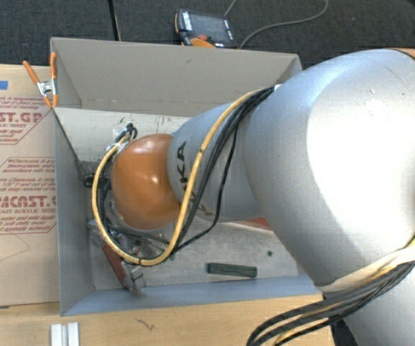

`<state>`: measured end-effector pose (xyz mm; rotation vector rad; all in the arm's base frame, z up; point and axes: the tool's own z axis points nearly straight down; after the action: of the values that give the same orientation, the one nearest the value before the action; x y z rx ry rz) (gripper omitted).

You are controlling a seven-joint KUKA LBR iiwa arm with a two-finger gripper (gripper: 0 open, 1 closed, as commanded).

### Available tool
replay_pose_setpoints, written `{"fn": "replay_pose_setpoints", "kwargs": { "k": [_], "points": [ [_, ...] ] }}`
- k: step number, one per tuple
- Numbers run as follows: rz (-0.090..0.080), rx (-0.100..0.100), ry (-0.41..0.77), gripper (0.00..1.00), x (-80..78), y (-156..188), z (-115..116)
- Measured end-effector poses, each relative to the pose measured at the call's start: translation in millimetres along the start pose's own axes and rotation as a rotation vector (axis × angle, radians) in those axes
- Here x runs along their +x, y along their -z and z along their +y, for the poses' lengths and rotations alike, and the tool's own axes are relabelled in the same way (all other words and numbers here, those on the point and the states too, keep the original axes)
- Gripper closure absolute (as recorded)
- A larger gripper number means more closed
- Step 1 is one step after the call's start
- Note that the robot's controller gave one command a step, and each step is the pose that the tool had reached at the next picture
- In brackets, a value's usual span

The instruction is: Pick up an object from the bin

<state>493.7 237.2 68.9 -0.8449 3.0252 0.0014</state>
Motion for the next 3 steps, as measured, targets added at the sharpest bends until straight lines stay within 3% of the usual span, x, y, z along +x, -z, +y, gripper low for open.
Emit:
{"fn": "replay_pose_setpoints", "kwargs": {
  "k": [1,2,3],
  "points": [
    [-0.001,0.004,0.227,0.0,2.5,1,-81],
    [-0.001,0.0,0.231,1.0,1.8,2,-76],
    [-0.011,0.003,0.142,1.0,-20.8,125,-60]
  ]
}}
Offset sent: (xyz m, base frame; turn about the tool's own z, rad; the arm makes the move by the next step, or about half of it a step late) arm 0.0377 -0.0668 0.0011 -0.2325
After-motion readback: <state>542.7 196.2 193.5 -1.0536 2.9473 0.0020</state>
